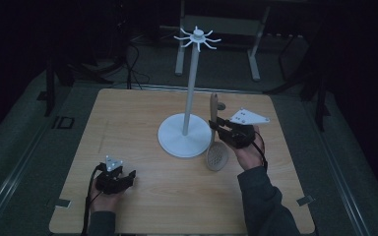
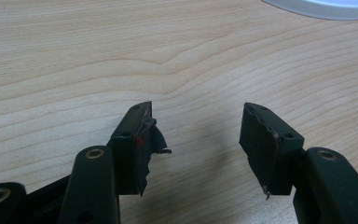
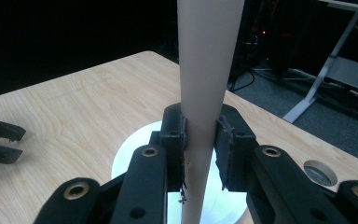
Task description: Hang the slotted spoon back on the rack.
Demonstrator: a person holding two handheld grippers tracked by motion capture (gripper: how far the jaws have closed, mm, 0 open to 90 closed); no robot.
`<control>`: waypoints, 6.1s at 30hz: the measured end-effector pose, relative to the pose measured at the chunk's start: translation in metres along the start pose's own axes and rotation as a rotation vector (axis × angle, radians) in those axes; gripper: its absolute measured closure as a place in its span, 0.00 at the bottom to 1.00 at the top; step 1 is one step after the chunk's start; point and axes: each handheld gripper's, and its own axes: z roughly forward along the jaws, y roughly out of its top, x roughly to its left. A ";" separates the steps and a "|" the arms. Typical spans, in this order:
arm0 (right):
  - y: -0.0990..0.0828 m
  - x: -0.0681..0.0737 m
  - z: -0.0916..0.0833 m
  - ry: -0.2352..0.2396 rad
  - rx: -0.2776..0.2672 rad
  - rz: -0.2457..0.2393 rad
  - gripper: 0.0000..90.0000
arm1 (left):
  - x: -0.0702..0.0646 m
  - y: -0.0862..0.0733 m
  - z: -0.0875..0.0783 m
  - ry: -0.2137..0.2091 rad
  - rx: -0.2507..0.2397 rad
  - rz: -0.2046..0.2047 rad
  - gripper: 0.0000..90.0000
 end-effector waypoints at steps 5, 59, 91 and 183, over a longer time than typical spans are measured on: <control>0.003 -0.002 -0.001 -0.002 -0.011 0.008 0.83 | 0.000 0.000 0.000 0.000 -0.001 -0.001 0.50; 0.055 -0.028 -0.008 -0.040 -0.114 0.062 0.83 | 0.001 0.000 0.000 0.002 -0.001 -0.001 0.50; 0.092 -0.029 0.000 -0.018 -0.111 0.044 0.83 | 0.002 0.000 -0.001 0.002 0.000 -0.003 0.50; 0.095 -0.025 0.018 -0.102 -0.045 0.055 0.21 | 0.000 0.001 0.001 0.002 0.000 0.001 0.50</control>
